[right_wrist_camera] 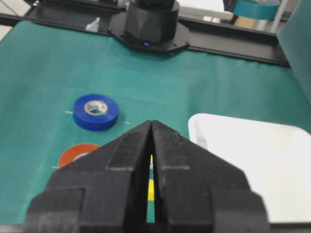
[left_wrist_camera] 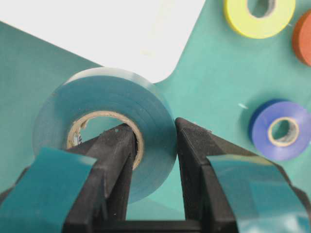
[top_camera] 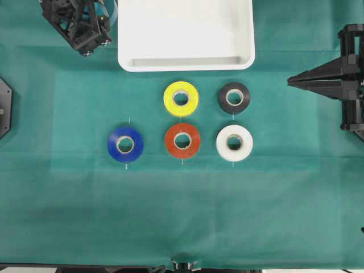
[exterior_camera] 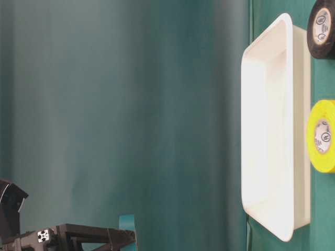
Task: Place the tape from the fixed location into the white case.
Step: 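Move the held teal roll over the white tray with the left gripper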
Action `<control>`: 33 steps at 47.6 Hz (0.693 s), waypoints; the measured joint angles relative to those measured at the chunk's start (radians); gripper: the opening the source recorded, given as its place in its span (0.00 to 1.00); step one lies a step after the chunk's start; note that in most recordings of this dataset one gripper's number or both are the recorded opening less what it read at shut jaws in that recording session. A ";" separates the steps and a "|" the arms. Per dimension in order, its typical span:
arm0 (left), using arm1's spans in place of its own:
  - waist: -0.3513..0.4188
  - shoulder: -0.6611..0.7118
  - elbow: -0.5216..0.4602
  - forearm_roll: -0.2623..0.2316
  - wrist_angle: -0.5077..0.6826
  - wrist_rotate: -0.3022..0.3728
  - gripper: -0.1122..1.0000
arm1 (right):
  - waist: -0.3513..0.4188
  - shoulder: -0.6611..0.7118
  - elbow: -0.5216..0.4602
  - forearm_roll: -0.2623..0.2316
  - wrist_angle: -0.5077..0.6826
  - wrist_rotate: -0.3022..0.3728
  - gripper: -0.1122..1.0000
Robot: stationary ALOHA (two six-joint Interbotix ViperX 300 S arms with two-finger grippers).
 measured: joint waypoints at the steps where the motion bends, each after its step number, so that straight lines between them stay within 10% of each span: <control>1: 0.003 0.000 0.000 0.000 0.000 0.002 0.30 | 0.000 -0.002 0.000 -0.002 0.002 0.000 0.10; 33: 0.011 0.137 -0.101 0.000 -0.101 0.071 0.30 | 0.000 0.000 -0.003 -0.002 0.014 0.000 0.10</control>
